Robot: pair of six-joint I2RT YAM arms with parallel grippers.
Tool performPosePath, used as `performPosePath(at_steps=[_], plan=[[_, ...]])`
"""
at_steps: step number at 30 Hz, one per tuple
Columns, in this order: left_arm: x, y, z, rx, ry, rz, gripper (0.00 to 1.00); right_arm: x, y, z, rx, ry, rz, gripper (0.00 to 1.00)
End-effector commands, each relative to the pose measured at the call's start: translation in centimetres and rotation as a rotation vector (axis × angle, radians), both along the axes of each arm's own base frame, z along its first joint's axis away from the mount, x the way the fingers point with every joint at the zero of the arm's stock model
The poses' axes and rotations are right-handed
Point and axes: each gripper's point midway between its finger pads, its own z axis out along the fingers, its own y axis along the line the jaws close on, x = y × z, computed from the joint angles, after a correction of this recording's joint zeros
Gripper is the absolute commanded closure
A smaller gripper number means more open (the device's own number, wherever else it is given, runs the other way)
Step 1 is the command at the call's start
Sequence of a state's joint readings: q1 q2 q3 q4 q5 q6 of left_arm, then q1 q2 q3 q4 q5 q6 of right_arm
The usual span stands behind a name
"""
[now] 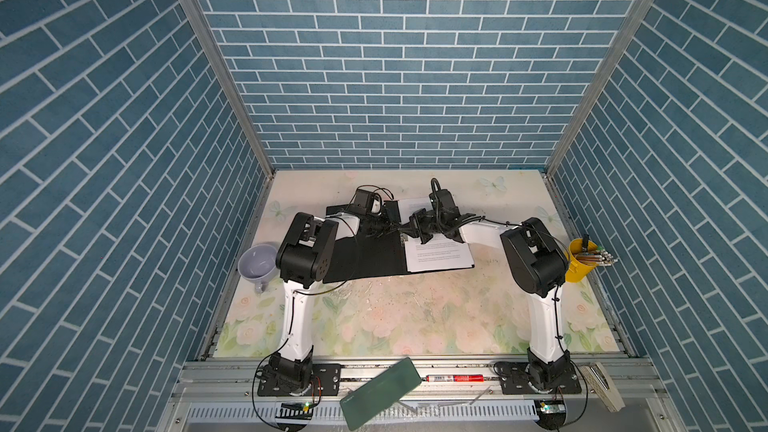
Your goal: Put the files into the folder
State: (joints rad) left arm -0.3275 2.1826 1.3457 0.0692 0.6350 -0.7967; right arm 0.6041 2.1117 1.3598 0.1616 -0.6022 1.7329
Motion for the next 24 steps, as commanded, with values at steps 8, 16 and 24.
performPosePath(at_steps=[8,16,24], plan=[[-2.7,1.2,-3.8,0.083,0.132,0.011,0.87,-0.6,0.2,-0.2,0.014,0.037,-0.014,0.88],[-2.8,1.3,-3.9,0.083,0.134,0.011,0.87,-1.6,-0.5,-0.9,-0.001,0.053,-0.014,0.89],[-2.8,1.3,-4.0,0.084,0.137,0.01,0.87,-2.6,-1.2,-1.5,-0.014,0.06,-0.011,0.92]])
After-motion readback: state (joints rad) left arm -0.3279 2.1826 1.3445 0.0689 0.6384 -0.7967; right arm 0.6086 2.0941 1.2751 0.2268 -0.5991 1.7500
